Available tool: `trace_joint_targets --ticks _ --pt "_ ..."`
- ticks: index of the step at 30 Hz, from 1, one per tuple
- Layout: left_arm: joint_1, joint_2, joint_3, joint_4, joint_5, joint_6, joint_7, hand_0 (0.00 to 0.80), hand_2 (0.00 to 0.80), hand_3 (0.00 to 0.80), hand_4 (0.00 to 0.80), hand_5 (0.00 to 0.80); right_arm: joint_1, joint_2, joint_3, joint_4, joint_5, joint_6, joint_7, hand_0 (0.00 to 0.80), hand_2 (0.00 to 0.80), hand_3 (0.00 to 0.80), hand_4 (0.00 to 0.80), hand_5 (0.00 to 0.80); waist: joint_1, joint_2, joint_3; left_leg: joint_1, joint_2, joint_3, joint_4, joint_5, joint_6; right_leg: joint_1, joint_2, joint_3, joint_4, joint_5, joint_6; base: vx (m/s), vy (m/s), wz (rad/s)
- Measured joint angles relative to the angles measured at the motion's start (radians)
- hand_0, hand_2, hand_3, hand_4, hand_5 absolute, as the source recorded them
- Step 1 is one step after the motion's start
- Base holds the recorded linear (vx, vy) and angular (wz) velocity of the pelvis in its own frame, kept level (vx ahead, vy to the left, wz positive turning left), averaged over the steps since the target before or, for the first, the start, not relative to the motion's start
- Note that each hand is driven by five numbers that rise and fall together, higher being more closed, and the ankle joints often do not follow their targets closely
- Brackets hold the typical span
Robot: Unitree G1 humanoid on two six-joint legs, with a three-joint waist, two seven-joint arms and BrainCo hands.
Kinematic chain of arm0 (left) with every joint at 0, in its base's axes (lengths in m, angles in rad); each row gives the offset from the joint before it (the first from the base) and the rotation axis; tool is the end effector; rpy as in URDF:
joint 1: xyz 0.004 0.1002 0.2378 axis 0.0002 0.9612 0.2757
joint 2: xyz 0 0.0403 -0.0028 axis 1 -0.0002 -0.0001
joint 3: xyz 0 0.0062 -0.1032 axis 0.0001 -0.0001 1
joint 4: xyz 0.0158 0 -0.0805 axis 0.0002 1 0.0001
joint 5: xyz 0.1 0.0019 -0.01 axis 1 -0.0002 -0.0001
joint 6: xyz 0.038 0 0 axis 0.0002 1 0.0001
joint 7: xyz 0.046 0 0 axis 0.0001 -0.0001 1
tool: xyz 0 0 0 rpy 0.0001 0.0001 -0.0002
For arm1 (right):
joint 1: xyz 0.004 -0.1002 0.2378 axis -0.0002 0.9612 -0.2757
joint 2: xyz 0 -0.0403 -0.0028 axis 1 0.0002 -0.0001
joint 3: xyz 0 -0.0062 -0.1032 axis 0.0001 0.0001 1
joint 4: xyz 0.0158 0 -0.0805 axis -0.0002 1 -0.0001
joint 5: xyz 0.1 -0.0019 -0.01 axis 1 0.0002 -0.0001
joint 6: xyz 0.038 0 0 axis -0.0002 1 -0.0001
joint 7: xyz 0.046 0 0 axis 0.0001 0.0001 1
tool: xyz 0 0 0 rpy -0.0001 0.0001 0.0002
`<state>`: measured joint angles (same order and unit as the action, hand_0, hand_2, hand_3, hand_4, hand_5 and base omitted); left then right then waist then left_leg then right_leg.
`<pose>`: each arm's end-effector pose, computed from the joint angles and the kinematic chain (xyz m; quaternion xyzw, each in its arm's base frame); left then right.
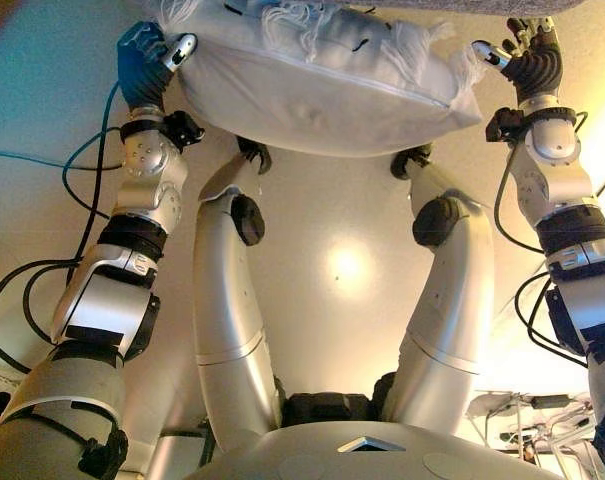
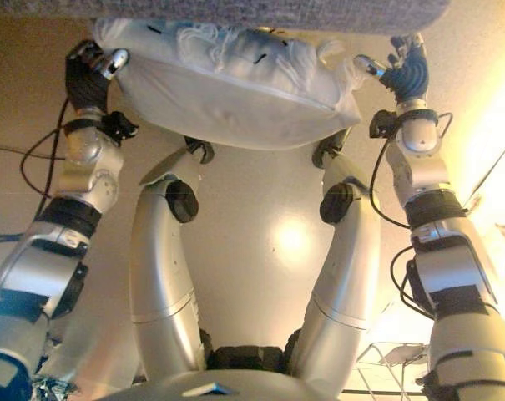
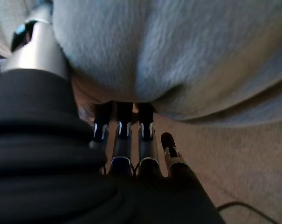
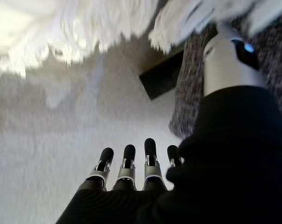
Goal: Pick up the cushion and take it to the sofa
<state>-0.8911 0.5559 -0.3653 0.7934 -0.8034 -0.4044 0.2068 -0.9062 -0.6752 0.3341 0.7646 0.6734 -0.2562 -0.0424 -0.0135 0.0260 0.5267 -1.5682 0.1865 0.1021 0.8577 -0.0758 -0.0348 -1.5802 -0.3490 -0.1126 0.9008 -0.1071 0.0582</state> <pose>0.3416 0.2148 0.1740 -0.0618 -0.2048 0.0809 0.9735 0.3381 -0.2448 0.1944 -0.0545 -0.1757 -0.0276 0.9825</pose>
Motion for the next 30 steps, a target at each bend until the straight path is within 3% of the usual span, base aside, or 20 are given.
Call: trace_joint_targets --ticks 8,19,24,30 --pt "0.012 0.012 -0.002 -0.008 -0.056 0.029 -0.138 0.0 0.0 0.0 0.0 0.0 0.011 -0.009 -0.004 0.016 0.107 0.031 0.129 0.0 0.0 0.0 0.0 0.0 -0.005 -0.012 0.001 0.0 0.0 0.002 0.037 -0.02 0.005 0.003 -0.006 0.012 0.026 -0.009 0.009 0.023 -0.002 -0.01" --pt "0.012 -0.005 -0.005 -0.029 -0.051 0.068 -0.146 0.0 0.0 0.0 0.0 0.0 0.016 0.047 0.021 0.014 0.078 0.046 0.124 0.0 0.0 0.0 0.0 0.0 -0.001 -0.025 0.001 0.0 -0.001 0.0 0.051 -0.021 0.007 0.003 -0.011 0.015 0.042 -0.009 0.009 0.0 0.0 0.0" --pt "0.011 -0.004 -0.006 -0.029 -0.036 0.073 -0.157 0.0 0.0 0.0 0.0 0.0 -0.001 0.021 0.036 0.027 -0.227 0.043 -0.087 0.0 0.0 0.0 0.0 0.0 -0.001 -0.026 0.001 -0.001 -0.001 0.001 0.063 -0.027 0.012 0.007 -0.02 0.013 0.047 -0.01 0.011 -0.003 -0.016 0.0" --pt "0.01 0.019 -0.007 -0.033 -0.036 0.071 -0.188 0.0 0.0 0.0 0.0 0.0 -0.002 -0.073 0.034 0.035 -0.35 0.045 -0.316 0.0 0.0 0.0 0.0 0.0 -0.001 -0.027 0.001 -0.015 0.0 -0.003 0.067 -0.03 0.016 0.006 -0.022 0.003 0.04 -0.012 0.014 -0.014 -0.068 -0.01"
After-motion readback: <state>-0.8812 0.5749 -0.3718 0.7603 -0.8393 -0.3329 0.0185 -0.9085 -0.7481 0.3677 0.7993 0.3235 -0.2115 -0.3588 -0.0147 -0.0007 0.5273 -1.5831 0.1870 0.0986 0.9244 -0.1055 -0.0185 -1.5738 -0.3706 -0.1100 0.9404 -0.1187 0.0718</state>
